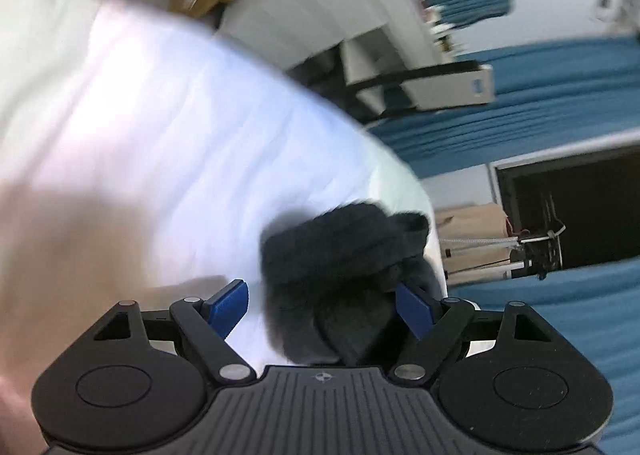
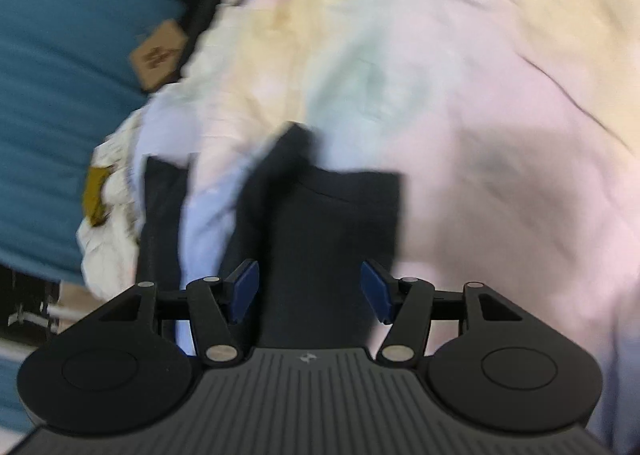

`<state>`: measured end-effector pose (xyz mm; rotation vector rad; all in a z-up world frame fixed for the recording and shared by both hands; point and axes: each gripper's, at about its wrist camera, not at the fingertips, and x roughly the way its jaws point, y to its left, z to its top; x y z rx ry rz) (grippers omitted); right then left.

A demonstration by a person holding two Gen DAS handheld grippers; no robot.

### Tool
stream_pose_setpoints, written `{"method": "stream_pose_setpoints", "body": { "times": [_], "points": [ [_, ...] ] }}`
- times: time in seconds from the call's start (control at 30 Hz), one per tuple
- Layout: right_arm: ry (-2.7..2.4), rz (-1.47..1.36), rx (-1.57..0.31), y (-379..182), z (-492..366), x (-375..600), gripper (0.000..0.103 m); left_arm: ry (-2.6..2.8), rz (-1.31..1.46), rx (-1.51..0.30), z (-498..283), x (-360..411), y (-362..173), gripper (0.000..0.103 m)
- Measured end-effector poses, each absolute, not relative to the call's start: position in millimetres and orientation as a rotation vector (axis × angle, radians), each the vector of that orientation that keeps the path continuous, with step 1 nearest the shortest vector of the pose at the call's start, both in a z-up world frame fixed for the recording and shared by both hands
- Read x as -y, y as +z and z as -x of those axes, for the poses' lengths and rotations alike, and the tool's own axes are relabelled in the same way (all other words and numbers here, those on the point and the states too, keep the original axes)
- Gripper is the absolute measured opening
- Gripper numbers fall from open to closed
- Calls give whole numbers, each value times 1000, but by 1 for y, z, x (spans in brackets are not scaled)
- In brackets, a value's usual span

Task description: Fold clothes

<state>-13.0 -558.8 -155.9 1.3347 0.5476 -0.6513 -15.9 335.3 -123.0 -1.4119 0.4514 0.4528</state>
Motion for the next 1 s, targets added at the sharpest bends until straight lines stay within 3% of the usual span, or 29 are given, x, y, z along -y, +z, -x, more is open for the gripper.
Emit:
{"method": "stream_pose_setpoints", "body": {
  "times": [0.23,0.47,0.5,0.57,0.6,0.63,1.0],
  "points": [
    [-704,-1370,-612,-176,9,554,59,435,1486,-463,-8,-343,-150,67],
    [-770,-1355,-699,-205,-35,563,55,439,1431,-452,-35,-345,-155,41],
    [-772,-1343,-697,-207,-40,564,52,439,1407,-448,-37,-345,-153,37],
    [-761,-1310,-682,-204,-46,564,30,438,1350,-447,-39,-343,-145,19],
    [-748,-1301,-661,-200,-46,564,15,436,1318,-451,-40,-342,-139,18],
    [-730,-1302,-624,-196,-42,563,7,435,1286,-455,-41,-341,-133,16],
    [-470,-1195,-133,-117,0,550,4,221,1198,-408,-11,-348,-37,11]
  ]
}}
